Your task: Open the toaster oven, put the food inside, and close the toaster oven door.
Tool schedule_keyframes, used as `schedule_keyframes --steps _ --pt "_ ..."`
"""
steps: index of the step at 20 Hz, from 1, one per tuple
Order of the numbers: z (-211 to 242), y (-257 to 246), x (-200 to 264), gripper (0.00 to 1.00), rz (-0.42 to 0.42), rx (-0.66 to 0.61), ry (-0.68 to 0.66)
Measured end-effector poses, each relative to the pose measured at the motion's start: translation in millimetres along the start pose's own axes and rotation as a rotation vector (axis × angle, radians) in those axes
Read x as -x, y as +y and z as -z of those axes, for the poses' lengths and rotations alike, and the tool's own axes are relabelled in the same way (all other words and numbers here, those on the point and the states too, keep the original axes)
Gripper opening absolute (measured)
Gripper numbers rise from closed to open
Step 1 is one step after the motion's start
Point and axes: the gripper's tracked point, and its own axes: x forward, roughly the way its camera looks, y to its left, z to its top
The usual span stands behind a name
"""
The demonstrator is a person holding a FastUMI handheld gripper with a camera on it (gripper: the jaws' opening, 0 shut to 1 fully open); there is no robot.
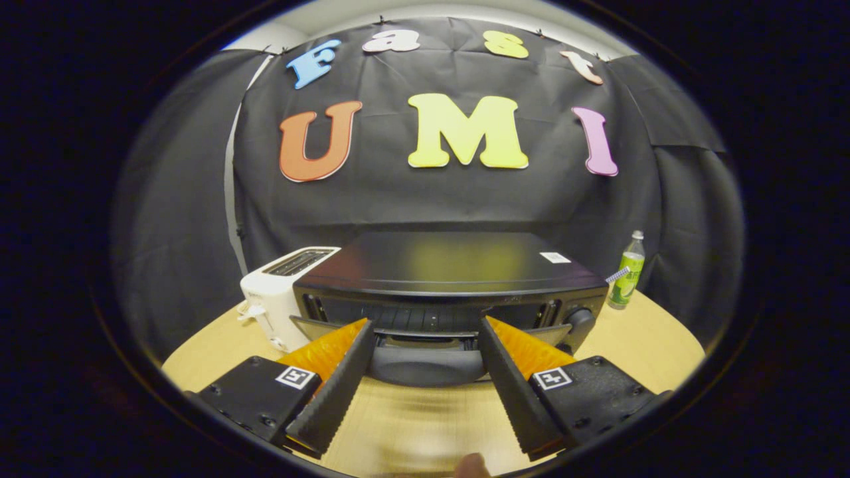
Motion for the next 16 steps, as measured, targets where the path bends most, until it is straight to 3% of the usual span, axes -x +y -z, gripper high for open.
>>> schedule_keyframes --steps 7,16 --pt "60 1 41 1.0 -0.016 -0.03 0.129" --pt "120 -5 56 1.0 -0.028 -0.089 0.278"
